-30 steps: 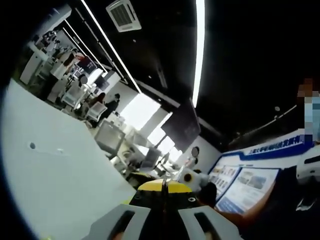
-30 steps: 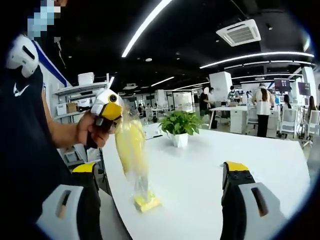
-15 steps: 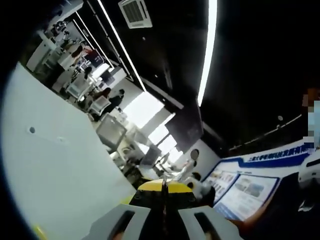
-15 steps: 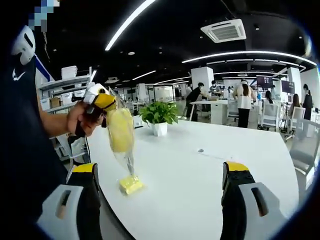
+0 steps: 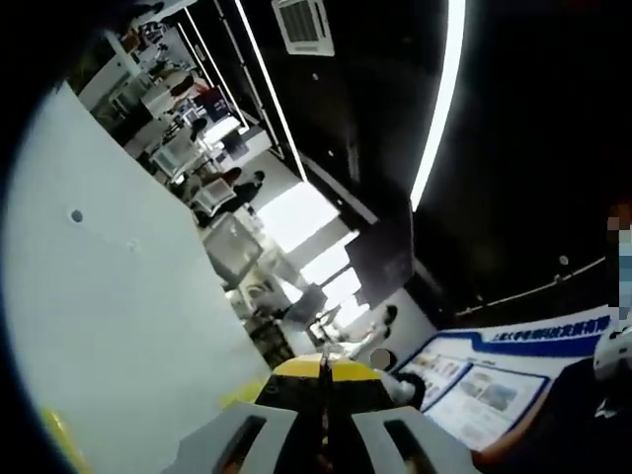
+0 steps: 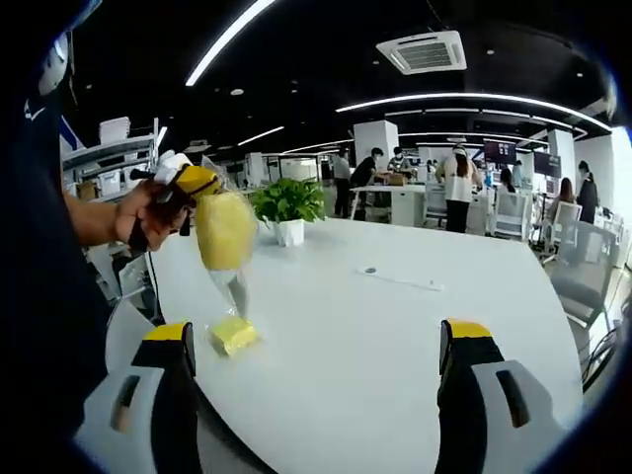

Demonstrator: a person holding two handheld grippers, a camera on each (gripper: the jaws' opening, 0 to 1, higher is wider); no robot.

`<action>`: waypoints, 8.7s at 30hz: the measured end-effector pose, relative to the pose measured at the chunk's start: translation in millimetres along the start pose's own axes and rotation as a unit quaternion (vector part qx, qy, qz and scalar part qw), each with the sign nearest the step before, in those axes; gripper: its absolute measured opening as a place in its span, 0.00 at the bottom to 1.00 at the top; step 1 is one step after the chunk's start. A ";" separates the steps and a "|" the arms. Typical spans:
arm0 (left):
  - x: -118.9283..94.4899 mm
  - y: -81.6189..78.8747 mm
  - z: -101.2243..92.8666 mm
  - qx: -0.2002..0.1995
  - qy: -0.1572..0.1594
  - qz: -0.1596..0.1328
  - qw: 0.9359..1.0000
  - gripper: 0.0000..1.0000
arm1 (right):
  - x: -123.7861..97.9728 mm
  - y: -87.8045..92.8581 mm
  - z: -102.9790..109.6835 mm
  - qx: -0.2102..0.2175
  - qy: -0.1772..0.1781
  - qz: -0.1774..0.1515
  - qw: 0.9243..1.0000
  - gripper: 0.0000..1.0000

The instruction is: Compare the silicone blocks by pressing each to a similar depth, holding the contact briefly, and releasing to observe deformation and rebound differences across the visible hardness samples.

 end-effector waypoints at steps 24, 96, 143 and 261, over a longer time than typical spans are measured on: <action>-20.0 55.6 68.5 -0.071 -0.067 0.025 0.995 0.00 | -16.1 66.1 6.9 -0.018 0.052 0.061 0.997 0.96; -57.2 112.9 213.6 -0.054 -0.409 0.005 0.911 0.01 | -19.7 84.0 17.2 0.020 0.043 0.090 0.995 0.96; -63.2 31.0 163.9 0.324 -0.176 0.084 0.926 1.00 | 1.5 77.0 22.1 0.022 0.039 0.081 0.996 0.96; -242.6 -4.0 150.8 0.376 -0.223 0.085 0.895 1.00 | -8.8 94.8 26.0 0.009 0.108 0.110 0.988 0.97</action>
Point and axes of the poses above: the point that each gripper's makers call its tool centre point, and the gripper's own axes: x roughly forward along the fingers, z roughly to its left, y roughly out of its underside, the point moved 9 cm from there along -x, roughly backward along the fingers, and after that the axes turned 13 degrees about -z, right-handed, at the moved point
